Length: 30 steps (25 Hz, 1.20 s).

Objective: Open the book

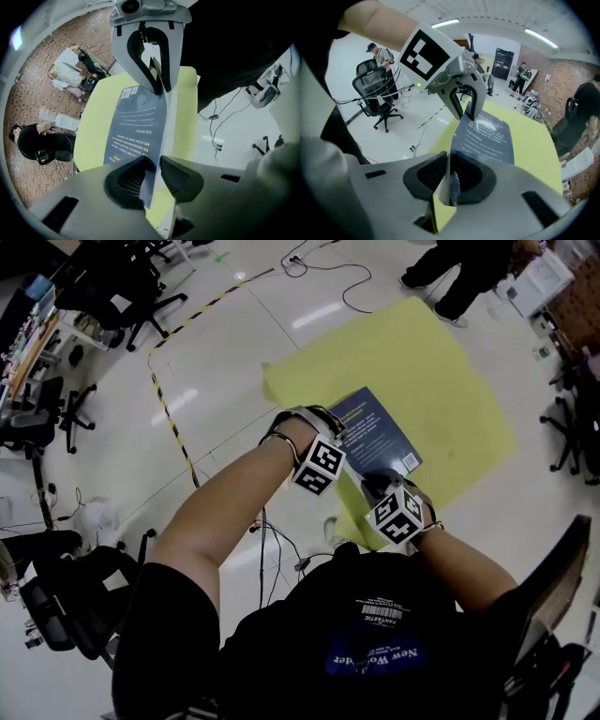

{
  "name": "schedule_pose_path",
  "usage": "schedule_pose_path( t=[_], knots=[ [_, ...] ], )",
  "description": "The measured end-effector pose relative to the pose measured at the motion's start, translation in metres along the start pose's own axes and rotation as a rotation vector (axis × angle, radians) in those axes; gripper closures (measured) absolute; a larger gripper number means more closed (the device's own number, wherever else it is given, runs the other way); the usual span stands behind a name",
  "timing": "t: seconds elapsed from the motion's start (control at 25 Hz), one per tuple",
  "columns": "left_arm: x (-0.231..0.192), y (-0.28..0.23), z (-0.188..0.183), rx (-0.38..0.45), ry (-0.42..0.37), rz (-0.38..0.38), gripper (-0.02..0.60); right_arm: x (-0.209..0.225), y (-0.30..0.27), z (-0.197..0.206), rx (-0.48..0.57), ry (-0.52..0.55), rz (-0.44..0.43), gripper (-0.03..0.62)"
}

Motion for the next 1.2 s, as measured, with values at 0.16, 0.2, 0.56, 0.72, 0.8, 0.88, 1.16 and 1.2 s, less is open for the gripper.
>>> schedule_pose_path(
  t=[0.16,0.2,0.56,0.72,0.8,0.88,1.16,1.2],
  knots=[
    [-0.021,0.03,-0.005,0.049,0.062,0.044,0.48,0.021,0.036,-0.007,0.062,-0.092,-0.014,0.548],
    [-0.029,0.035,-0.007,0.055,0.071,0.059,0.482,0.029,0.044,-0.007,0.077,-0.117,-0.016,0.549],
    [-0.12,0.057,-0.037,0.019,0.117,0.195,0.486,0.11,0.096,0.016,0.191,-0.236,-0.103,0.551],
    [-0.174,0.049,-0.054,-0.034,0.164,0.274,0.485,0.161,0.111,0.039,0.264,-0.271,-0.177,0.551],
    [-0.206,0.044,-0.065,-0.057,0.193,0.324,0.485,0.192,0.119,0.055,0.3,-0.301,-0.22,0.551],
    [-0.237,0.039,-0.075,-0.083,0.213,0.372,0.485,0.222,0.125,0.071,0.321,-0.323,-0.259,0.551],
    [-0.311,-0.017,-0.104,-0.196,0.212,0.516,0.452,0.299,0.103,0.134,0.291,-0.427,-0.349,0.542],
    [-0.32,-0.028,-0.107,-0.204,0.21,0.525,0.451,0.308,0.098,0.143,0.283,-0.445,-0.358,0.54]
  ],
)
Point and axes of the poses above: the fingertips, and each gripper's own axes: y backward along the fingers, x to its right, z out of its underside, the point moved 5 cm from there along y, backward along the fingers, and after that the axes turned 9 degrees about y, right-handed, at the moved point
